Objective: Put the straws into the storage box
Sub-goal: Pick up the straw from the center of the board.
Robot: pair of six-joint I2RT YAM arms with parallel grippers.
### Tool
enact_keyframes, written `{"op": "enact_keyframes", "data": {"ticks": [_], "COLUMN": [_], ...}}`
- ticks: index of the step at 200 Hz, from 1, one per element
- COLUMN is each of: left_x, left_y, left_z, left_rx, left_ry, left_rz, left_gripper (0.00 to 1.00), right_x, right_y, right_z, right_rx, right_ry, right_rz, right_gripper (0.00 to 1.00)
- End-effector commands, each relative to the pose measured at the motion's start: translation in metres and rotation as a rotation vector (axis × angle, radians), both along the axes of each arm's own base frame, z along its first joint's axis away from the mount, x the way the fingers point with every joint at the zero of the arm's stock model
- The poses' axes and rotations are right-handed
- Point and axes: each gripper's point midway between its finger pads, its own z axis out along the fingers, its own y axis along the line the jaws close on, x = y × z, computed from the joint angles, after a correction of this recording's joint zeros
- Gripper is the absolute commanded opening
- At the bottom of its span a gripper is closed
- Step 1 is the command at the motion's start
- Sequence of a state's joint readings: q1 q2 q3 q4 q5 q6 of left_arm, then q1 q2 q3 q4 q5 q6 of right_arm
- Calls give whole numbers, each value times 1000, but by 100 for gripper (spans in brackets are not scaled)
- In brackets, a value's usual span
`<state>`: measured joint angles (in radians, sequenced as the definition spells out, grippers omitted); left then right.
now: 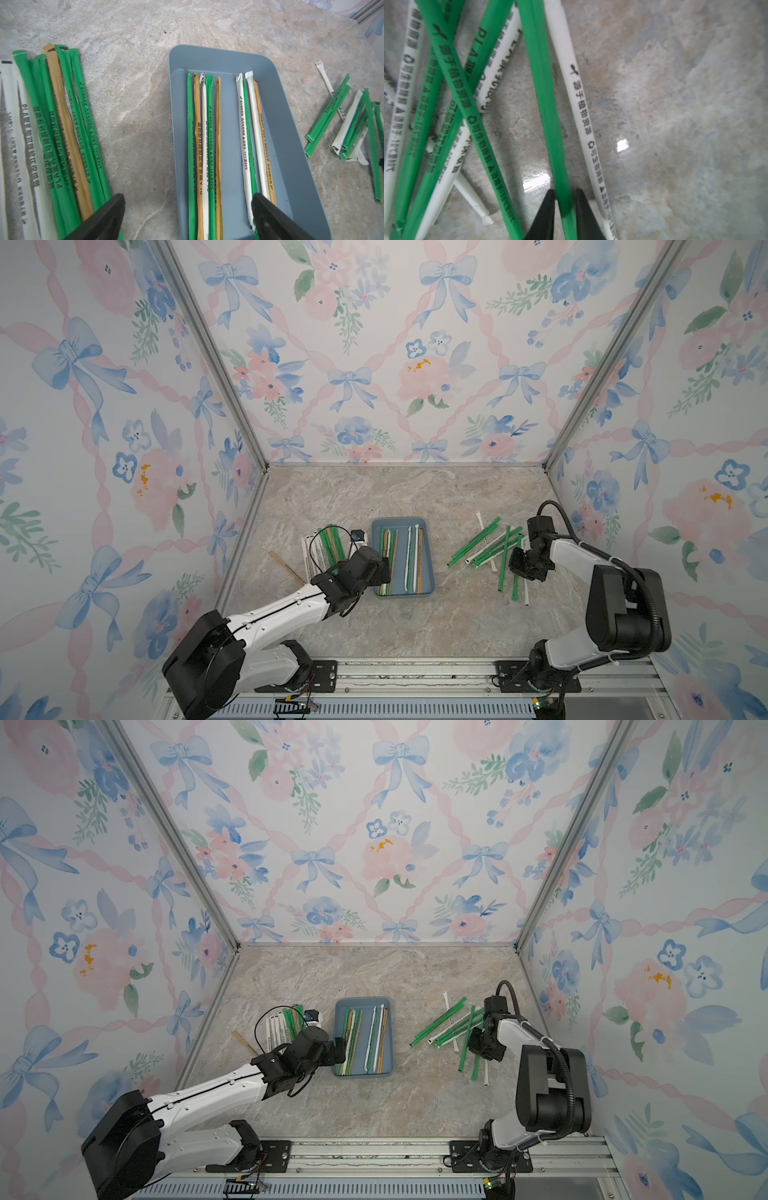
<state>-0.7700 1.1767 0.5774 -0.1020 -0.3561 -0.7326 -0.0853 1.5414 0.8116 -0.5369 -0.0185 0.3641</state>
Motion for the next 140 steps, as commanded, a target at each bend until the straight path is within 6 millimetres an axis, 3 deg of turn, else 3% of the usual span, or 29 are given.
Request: {"op": "enact_keyframes", "data": {"ticks": [1,71,140], "left_x": [-1,-1,3], "left_y": [7,7,17], "left_z": [0,3,11], "left_rx": [20,7,18], "left_ry": [-10,-15,-50], "left_rz": [5,5,27], "left_gripper": [97,96,96], "right_x": [1,7,15], "right_y": [3,20,44], "right_z": [1,13,89], "right_rx": [13,12,-51], "right_ry": [19,-28,-200], "right_rz": [19,107,187], "right_gripper": [16,6,6]}}
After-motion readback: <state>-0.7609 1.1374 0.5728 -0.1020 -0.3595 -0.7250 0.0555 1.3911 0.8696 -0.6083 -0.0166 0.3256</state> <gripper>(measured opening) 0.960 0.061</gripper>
